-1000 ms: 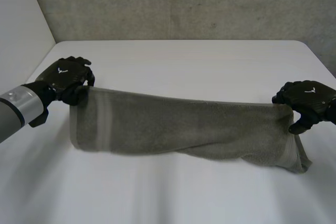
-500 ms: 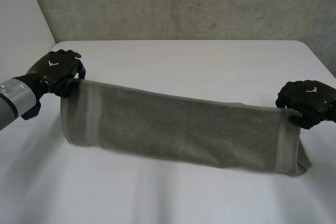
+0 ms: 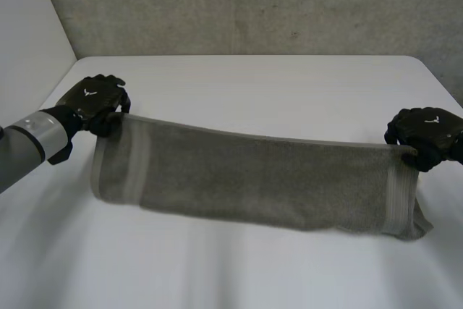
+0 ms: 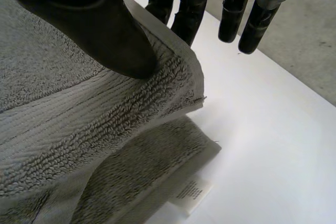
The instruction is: Fold the towel.
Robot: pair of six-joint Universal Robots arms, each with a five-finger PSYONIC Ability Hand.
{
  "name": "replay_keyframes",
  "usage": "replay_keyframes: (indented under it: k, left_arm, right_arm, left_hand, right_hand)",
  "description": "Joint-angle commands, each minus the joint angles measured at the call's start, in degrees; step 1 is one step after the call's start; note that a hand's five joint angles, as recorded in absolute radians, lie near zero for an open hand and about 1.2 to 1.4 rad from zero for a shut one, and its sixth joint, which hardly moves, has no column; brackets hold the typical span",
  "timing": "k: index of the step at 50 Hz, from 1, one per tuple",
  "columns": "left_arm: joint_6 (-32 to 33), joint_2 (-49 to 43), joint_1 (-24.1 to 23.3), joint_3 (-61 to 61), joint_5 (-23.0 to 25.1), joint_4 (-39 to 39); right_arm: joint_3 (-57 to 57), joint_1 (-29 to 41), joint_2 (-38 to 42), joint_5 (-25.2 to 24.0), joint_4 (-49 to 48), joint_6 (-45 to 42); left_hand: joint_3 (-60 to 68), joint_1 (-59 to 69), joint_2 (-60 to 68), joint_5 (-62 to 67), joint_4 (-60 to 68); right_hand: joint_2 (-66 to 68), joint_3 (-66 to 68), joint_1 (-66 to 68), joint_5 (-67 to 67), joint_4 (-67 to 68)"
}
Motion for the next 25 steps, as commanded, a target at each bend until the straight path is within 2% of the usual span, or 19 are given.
replay_keyframes:
  k: [1,7,16,25]
  left_arm:
    - [0.1,-4.2,-1.3,3.8,-2.5,0.8]
    - [0.0,-8.1,-3.1,6.8,-2.7,0.9]
    - [-0.1,-12.0,-5.0,10.3,-3.0,1.7]
    - [0.0,-15.3,-6.4,13.7,-6.4,4.2]
  right_arm:
    - [-2.7,0.7,3.7,2.3,-3.8,2.3]
    - [-6.5,3.3,8.1,5.8,-5.0,2.5]
    - [-9.7,4.5,12.8,7.5,-8.5,2.5]
    - [-11.6,6.3,16.6,9.5,-11.9,2.5]
  left_hand:
    - [-2.9,6.7,2.6,2.4,-3.4]
    - [-2.9,6.7,2.6,2.4,-3.4]
    - [-2.9,6.7,2.6,2.4,-3.4]
    - [-2.9,6.7,2.6,2.4,-3.4]
  right_hand:
    - [5.0,-2.5,4.4,3.4,-4.4]
    - [5.0,-2.5,4.4,3.4,-4.4]
    - [5.0,-2.5,4.4,3.4,-4.4]
    - [5.0,-2.5,4.4,3.4,-4.4]
